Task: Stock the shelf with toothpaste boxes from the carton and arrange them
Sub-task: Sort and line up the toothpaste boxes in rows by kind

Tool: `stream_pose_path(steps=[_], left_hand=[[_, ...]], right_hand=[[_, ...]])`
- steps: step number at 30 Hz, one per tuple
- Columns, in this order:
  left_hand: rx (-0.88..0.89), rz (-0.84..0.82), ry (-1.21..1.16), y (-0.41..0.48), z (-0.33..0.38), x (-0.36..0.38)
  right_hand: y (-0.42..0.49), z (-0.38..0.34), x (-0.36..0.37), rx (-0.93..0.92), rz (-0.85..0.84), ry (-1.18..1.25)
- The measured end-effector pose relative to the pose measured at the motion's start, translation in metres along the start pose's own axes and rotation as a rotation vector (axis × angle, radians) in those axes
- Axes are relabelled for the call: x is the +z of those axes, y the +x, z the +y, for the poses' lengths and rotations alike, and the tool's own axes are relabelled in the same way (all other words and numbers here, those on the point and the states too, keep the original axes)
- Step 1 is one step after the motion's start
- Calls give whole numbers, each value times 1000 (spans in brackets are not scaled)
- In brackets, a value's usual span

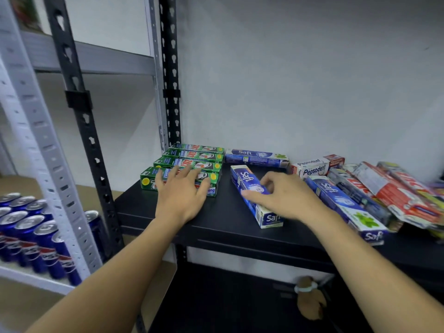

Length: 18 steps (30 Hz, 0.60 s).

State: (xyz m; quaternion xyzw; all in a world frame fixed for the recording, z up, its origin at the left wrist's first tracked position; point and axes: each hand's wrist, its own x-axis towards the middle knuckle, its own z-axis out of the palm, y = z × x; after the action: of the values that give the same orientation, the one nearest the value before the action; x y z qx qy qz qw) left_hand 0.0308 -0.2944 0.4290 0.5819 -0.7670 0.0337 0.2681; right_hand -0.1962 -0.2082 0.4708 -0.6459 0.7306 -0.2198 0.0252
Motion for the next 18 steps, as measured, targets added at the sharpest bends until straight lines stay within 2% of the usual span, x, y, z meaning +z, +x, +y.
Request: stream_pose_path(steps=[5, 9, 18], left_hand=[[-10, 15, -16, -3, 2, -2], [-12, 26, -22, -3, 1, -1], [-5, 32, -22, -1, 0, 1]], right_hand=[[-8, 4, -9, -25, -2, -76], [-1, 14, -15, -7, 69, -266], [25, 25, 6, -4, 164, -174]])
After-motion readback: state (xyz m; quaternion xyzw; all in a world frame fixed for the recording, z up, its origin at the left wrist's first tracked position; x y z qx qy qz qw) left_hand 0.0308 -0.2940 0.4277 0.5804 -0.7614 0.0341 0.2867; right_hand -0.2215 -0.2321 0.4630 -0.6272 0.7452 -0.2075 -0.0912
